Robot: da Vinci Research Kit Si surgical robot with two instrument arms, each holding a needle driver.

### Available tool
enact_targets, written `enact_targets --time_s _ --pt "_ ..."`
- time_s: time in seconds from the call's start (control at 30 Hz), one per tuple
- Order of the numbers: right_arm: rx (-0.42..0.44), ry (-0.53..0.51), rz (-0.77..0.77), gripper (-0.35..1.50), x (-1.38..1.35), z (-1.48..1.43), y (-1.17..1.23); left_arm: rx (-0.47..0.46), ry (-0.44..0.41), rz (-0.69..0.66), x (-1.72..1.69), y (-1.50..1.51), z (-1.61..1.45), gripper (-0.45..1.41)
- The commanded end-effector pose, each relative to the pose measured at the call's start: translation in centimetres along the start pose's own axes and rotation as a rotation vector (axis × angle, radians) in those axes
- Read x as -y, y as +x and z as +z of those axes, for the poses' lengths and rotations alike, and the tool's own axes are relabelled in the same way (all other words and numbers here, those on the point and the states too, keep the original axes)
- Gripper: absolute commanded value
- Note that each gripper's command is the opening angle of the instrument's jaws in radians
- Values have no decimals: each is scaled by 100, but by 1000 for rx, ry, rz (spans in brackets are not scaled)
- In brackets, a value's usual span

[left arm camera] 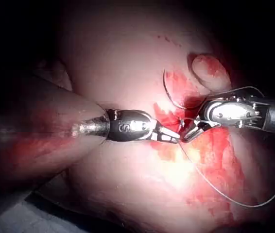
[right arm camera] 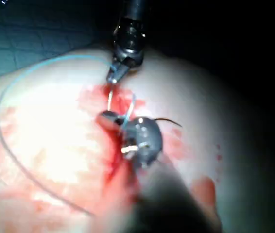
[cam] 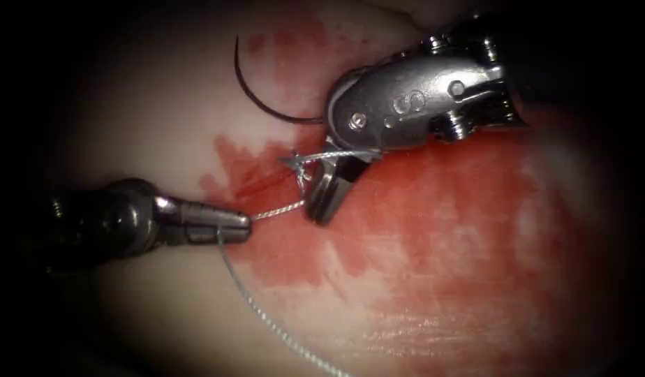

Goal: Wound Closure

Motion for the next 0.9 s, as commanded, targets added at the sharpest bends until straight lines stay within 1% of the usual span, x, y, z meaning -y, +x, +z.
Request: enact_targets --time_s 0.03,0.13,0.2,0.27,0.37,0.4,0.53,0.6,0.63,0.9 --pt "-17 -9 -6 -35 -11 4 3 7 -7 5 0 -7 5 -35" --pt "-45 -23 -9 -35 -13 4 6 33 -14 9 -7 -12 7 -35" --pt "-70 -41 -8 -35 -16 2 8 48 -20 3 -18 -17 12 -35" --pt "-88 -50 -10 -35 -21 -5 7 64 -24 -1 -34 -22 20 -35" --pt "-92 -63 -1 -35 -26 -13 6 63 -30 -10 -48 -22 28 -35" --pt "-95 -72 5 -35 -30 -18 4 60 -35 -10 -56 -19 32 -35" --pt "-92 -89 18 -35 -38 -26 -2 54 -48 -25 -80 -9 40 -35" --pt "-91 -93 22 -35 -42 -27 -4 51 -54 -32 -88 -6 43 -35" --pt "-88 -100 27 -35 -47 -27 -6 50 -61 -33 -101 -1 47 -35" --pt "-89 -125 45 -35 -68 -34 -8 40 -84 -52 -150 20 63 -35"
